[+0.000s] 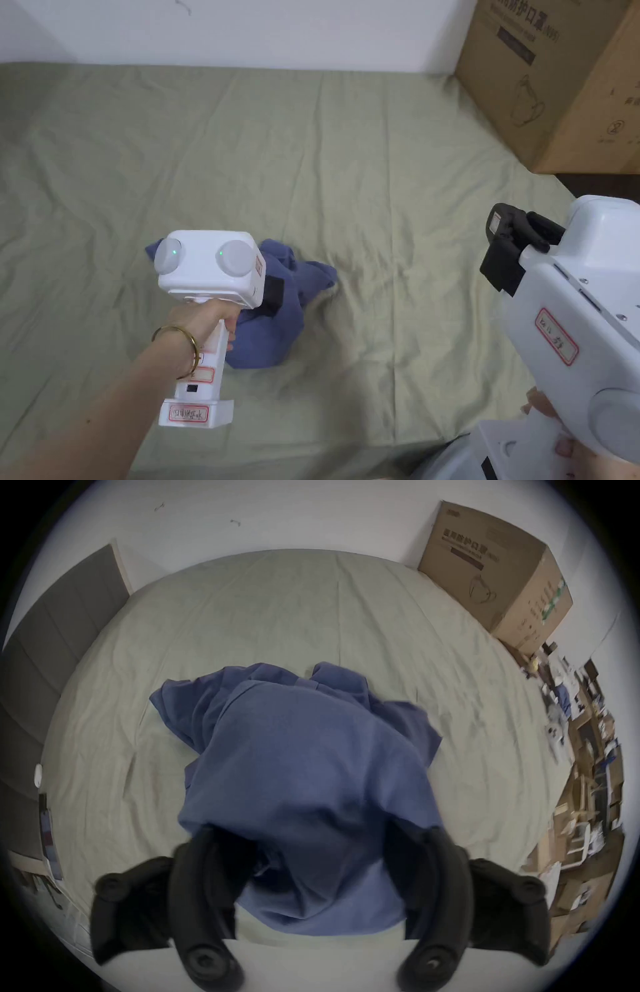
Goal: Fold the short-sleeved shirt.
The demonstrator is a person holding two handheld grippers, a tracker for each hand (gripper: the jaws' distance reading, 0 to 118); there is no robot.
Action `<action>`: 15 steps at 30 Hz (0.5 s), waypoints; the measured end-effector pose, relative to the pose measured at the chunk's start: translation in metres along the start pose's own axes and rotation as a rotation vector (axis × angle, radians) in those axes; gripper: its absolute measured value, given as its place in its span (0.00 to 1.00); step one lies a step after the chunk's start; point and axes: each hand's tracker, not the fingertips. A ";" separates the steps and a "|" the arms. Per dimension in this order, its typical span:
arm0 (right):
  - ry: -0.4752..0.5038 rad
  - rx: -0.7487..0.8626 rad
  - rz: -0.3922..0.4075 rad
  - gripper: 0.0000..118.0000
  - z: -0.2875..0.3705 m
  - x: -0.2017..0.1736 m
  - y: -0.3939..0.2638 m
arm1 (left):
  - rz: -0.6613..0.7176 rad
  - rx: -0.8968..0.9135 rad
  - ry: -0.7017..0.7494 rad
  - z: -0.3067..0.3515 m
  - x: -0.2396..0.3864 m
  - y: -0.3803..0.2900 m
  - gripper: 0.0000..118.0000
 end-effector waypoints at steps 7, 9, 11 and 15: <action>0.053 0.009 0.035 0.00 -0.007 -0.024 0.003 | 0.109 0.322 -0.097 0.089 -0.027 0.020 0.84; 0.064 0.015 0.043 0.00 -0.013 -0.032 0.003 | 0.087 0.496 -0.023 0.121 -0.033 0.013 0.84; 0.078 0.025 0.046 0.00 -0.019 -0.038 0.001 | 0.045 0.637 0.071 0.142 -0.039 0.004 0.84; 0.094 0.037 0.062 0.00 -0.029 -0.055 -0.003 | -0.024 0.873 0.254 0.166 -0.047 -0.037 0.83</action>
